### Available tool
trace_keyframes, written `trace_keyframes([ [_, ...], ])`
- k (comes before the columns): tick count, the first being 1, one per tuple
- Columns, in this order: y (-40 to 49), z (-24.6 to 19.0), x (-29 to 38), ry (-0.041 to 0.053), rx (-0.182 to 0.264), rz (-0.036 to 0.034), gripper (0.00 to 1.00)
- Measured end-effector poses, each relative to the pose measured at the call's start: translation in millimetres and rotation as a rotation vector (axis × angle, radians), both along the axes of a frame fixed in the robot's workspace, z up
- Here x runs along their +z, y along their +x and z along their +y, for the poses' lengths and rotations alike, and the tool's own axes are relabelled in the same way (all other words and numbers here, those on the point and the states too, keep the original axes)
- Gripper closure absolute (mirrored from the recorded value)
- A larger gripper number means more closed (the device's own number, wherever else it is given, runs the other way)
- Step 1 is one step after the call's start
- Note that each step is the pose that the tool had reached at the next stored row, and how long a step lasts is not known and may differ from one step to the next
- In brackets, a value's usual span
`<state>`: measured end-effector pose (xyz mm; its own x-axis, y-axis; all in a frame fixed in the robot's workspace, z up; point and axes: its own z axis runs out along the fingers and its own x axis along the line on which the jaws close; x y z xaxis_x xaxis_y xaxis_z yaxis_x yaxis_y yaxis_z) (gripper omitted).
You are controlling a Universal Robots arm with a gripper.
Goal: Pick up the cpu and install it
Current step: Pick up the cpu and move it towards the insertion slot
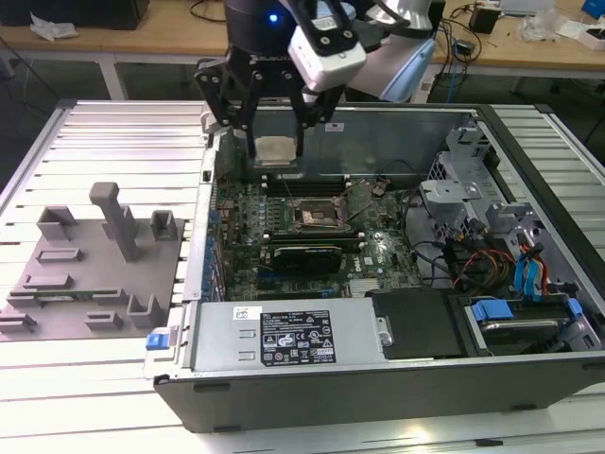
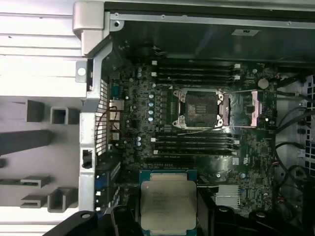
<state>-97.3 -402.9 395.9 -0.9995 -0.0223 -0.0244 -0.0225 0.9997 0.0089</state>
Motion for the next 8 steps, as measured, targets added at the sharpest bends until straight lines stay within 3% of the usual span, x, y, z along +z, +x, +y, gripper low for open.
trace_keyframes([
  [8,37.2,0.0,0.0,0.0,0.0,0.0,0.45],
])
